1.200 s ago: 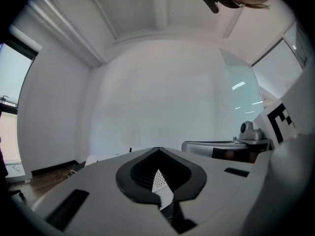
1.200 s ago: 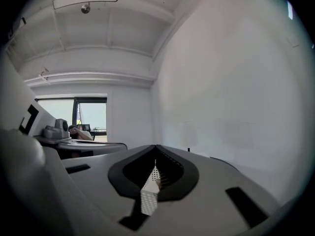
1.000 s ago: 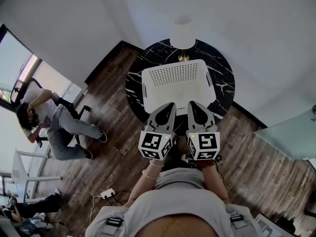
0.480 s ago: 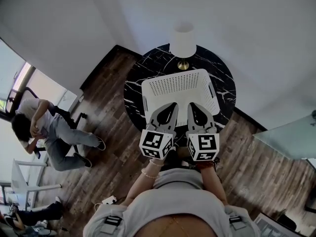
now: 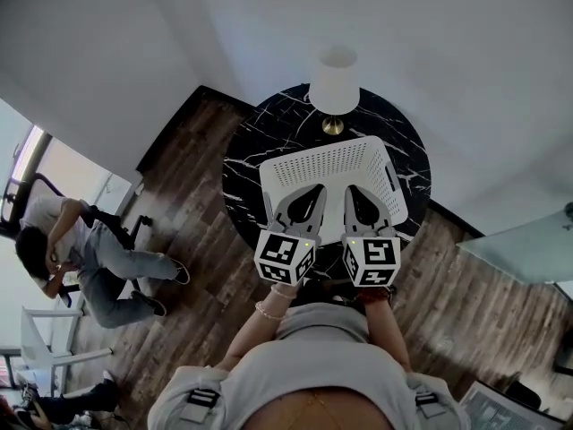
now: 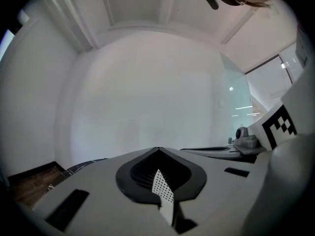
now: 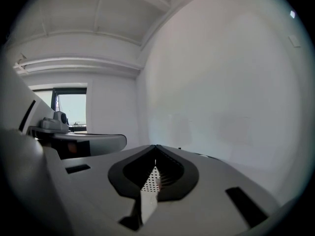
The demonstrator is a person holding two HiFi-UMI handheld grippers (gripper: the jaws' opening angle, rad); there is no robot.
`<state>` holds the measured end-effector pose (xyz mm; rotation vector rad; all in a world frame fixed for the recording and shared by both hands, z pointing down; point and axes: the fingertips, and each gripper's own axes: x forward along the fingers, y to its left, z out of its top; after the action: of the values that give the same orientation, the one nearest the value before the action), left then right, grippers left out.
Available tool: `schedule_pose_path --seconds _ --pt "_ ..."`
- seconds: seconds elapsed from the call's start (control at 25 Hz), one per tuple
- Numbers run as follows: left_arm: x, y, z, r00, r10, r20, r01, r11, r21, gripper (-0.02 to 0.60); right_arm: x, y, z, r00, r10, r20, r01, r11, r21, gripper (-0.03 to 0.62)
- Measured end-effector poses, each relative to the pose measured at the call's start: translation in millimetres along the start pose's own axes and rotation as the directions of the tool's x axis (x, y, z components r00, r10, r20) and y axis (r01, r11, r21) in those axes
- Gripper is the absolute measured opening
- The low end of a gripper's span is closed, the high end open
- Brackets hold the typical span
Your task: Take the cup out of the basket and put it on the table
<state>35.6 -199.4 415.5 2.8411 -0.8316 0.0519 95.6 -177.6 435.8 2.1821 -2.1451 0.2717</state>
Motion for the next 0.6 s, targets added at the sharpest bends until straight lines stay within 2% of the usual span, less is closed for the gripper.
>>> schedule_pose_path --seconds 0.32,0.6 --pt "13 26 -8 0.998 -0.050 -0.030 0.050 0.999 -0.022 0.006 24 3 -8 0.998 -0.059 -0.038 0.058 0.998 -0.023 0.011" --pt "16 34 -15 0.997 -0.062 -0.044 0.060 0.997 -0.045 0.006 38 -7 -28 0.988 -0.083 -0.128 0.076 0.995 -0.059 0.011"
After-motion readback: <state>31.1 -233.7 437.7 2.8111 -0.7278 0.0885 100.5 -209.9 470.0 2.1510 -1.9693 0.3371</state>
